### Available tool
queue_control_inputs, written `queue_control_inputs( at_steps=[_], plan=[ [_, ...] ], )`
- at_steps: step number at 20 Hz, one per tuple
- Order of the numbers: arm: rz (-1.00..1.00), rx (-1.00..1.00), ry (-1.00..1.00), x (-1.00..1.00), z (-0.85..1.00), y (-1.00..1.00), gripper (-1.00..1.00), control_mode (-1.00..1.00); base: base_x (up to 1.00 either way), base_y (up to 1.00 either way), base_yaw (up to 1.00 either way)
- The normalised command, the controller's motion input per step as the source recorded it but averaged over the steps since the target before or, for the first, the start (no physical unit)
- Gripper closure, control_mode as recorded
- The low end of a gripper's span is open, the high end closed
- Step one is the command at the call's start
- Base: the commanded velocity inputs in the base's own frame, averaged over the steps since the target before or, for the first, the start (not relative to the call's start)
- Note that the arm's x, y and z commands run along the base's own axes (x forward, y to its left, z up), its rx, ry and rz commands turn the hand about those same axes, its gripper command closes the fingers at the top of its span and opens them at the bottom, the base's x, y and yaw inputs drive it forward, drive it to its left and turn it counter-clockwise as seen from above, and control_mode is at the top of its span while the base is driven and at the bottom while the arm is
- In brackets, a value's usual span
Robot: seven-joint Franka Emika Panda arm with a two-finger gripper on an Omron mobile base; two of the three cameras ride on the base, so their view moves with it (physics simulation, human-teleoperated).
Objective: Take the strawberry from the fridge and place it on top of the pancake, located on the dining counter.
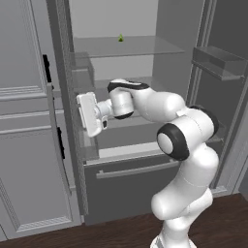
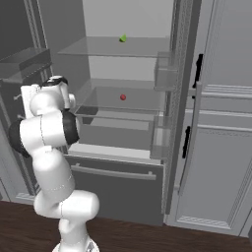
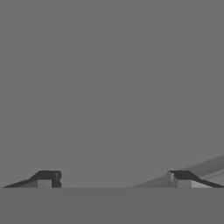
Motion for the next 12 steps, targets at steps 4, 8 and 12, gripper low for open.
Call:
queue_control_inputs(
  at_steps=[4,8,12],
  plan=[
    [-0.01,0.0,0.0,0.0,-0.04,0.48,-1.0,-1.0,0.0,0.0,0.0],
    [-0.08,0.0,0.0,0.0,0.0,-0.12,-1.0,-1.0,0.0,0.0,0.0],
    [-0.12,0.05,0.0,0.0,-0.05,-0.78,-1.0,-1.0,0.0,0.0,0.0]
  ],
)
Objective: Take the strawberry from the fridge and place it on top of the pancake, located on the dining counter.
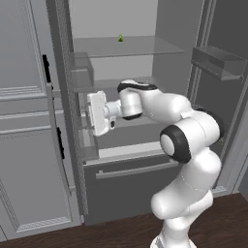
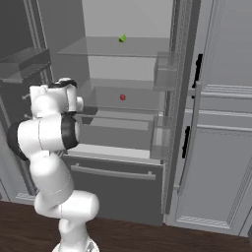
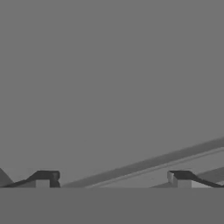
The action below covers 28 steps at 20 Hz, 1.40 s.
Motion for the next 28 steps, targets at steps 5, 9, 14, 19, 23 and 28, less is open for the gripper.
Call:
queue_control_inputs(
  at_steps=[5,9,14,19,23,28],
  plan=[
    [-0.13,0.12,-0.02,0.0,0.05,-1.0,-1.0,-1.0,0.0,0.0,0.0],
    [-0.06,0.08,-0.03,0.06,0.01,-1.0,-1.0,-1.0,0.0,0.0,0.0],
    [0.0,-0.2,-0.09,0.26,0.0,-1.0,-1.0,-1.0,0.0,0.0,0.0],
    [0.0,-0.44,-0.2,0.03,-0.07,-0.98,-1.0,-1.0,0.0,0.0,0.0],
    [0.0,-0.78,-0.18,-0.01,-0.3,-0.63,-1.0,-1.0,0.0,0.0,0.0],
    [-0.02,-0.98,-0.02,-0.17,-0.35,-0.36,-1.0,-1.0,0.0,0.0,0.0]
  ],
)
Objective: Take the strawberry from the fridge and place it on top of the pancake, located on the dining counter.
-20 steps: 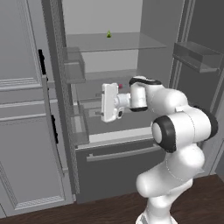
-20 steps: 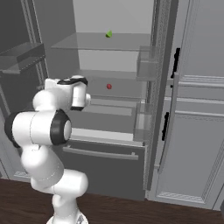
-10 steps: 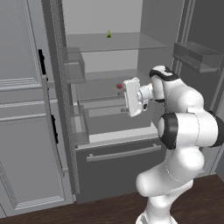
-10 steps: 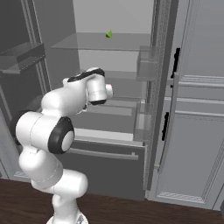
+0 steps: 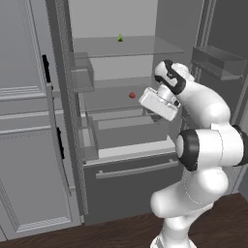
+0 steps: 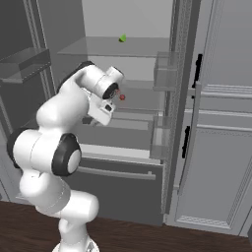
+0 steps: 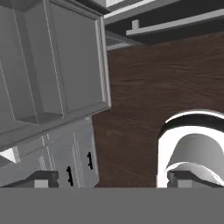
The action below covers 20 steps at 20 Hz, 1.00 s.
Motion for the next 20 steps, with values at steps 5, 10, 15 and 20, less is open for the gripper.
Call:
queue_control_inputs(
  at_steps=[5,10,15,20],
  plan=[
    [-0.16,-0.78,0.0,-0.45,-0.12,-0.34,-1.0,-1.0,0.0,0.0,0.0],
    [-0.16,-0.09,-0.38,-0.74,0.55,-0.16,-1.0,-1.0,0.0,0.0,0.0],
    [-0.02,0.02,-0.59,-1.0,0.44,-0.04,-1.0,-1.0,0.0,0.0,0.0],
    [0.16,-0.23,-0.62,-0.97,0.03,0.01,-1.0,-1.0,0.0,0.0,0.0]
  ],
)
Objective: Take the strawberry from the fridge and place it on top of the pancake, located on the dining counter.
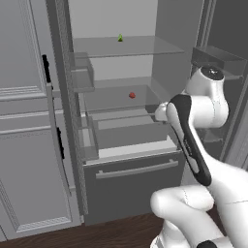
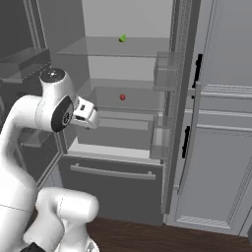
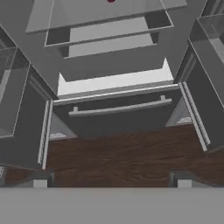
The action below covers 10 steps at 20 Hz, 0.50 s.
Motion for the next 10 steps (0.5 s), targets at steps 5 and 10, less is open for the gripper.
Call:
queue_control_inputs(
  at_steps=[5,10],
  plan=[
    [0.15,-0.25,-0.2,-0.4,-0.14,-0.03,-1.0,-1.0,0.0,0.0,0.0],
    [0.03,0.0,0.0,0.0,-0.25,-0.02,-1.0,-1.0,0.0,0.0,0.0]
  ],
)
